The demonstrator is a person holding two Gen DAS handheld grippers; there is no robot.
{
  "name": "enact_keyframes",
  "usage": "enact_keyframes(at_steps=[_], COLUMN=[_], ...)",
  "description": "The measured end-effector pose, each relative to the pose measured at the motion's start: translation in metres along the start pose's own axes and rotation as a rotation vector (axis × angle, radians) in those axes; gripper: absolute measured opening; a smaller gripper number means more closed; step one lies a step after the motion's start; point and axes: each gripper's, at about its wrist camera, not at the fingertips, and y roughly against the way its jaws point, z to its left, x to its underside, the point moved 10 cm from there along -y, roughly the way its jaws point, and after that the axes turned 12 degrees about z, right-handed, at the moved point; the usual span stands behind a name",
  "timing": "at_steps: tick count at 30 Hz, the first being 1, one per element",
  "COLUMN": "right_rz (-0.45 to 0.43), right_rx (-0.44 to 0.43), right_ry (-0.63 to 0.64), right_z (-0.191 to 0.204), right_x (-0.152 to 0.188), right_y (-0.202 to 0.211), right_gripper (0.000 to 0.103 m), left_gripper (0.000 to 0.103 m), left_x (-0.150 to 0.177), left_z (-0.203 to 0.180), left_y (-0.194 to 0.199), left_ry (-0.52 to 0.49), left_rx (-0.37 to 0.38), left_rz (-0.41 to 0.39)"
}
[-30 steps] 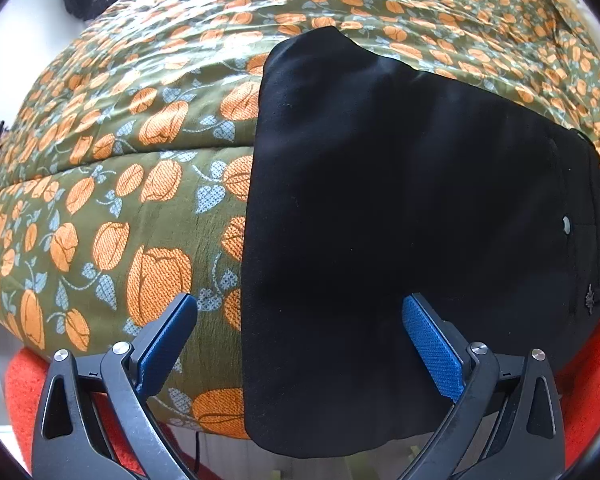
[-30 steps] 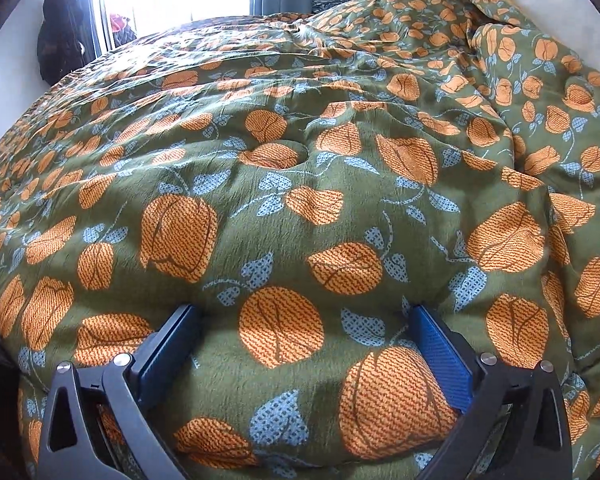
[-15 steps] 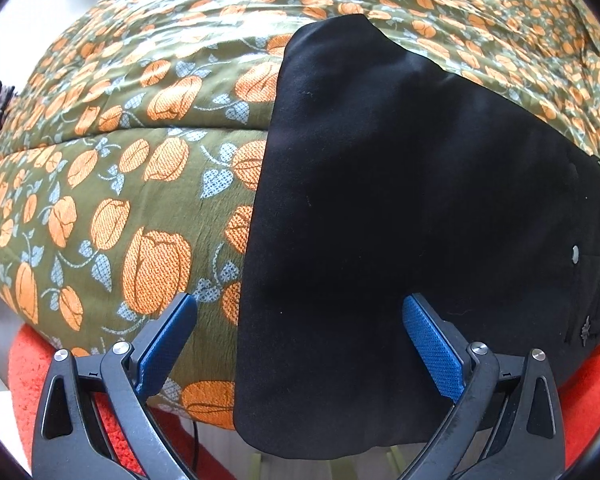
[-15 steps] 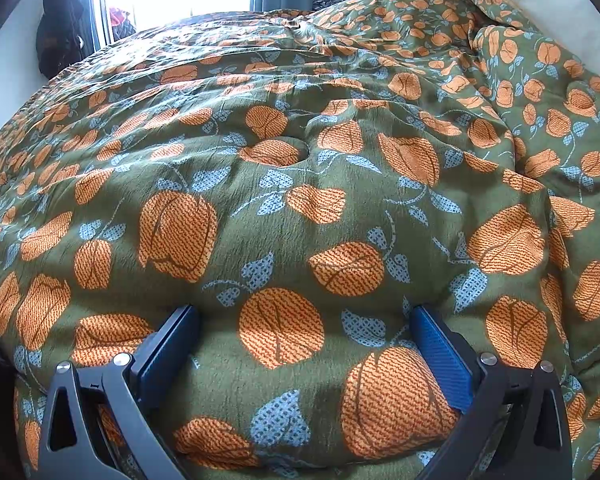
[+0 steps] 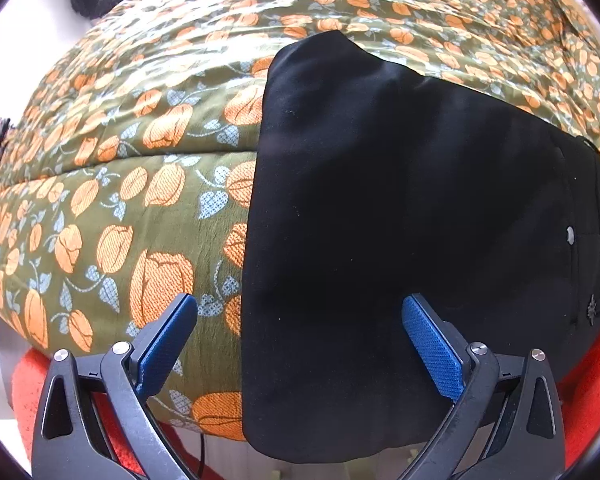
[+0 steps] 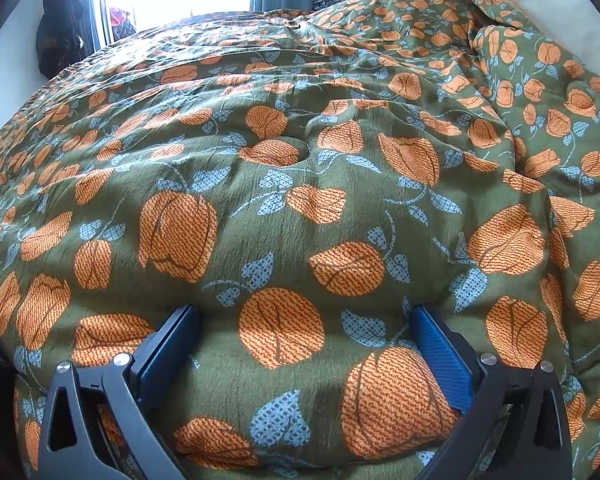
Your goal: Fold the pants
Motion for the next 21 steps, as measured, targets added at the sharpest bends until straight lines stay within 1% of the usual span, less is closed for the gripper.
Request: enact_keyframes(at_steps=[2,5,12,16,17,19,20,21], right_rz=[0.0,0.0,-0.002,0.007,0.023,0.063,0.067,0.052], right_rx=[0.0,0.0,0.007,-0.001,-0.025,-0.118,-0.165,-0.233], right_ry=[0.0,0.0,-0.002,0.0,0.0,-0.007,-0.022,-0.038], right_z=[0.0,0.0,0.0,0.001,0.001,0.0,0.0,0.003], right_x=[0.0,0.0,0.0,0.0,-0.001,-0.001,-0.001,0.0], right_y=[0.0,0.0,0.0,0.0,0.0,0.008,0.019,0.036], right_gripper=[0.103,0.103,0.103,0.103,0.103,0.103,0.103,0.103], left_gripper=[0.102,0.101,0.101,0.101,0.101,0.101,0.101,0.101], left_x=[-0.001,0.0,0.01,0.013,0.012,0.009,0.008,0.006], left_z=[-0.001,0.001,0.024,0.03,0.033,0.043,0.049,0.055], left_y=[0.003,0.008,0.015,0.022,0.027,0.037,0.042,0.043], left_ry=[-0.013,-0.006,-0.015,-0.008,-0.004,0.016,0.032,0.051], left_rx=[0.002,0.029,0.043,0.067,0.072,0.092,0.111,0.136], left_rz=[-0.008,-0.024,-0.067,-0.084,-0.095,-0.122,-0.131,-0.136])
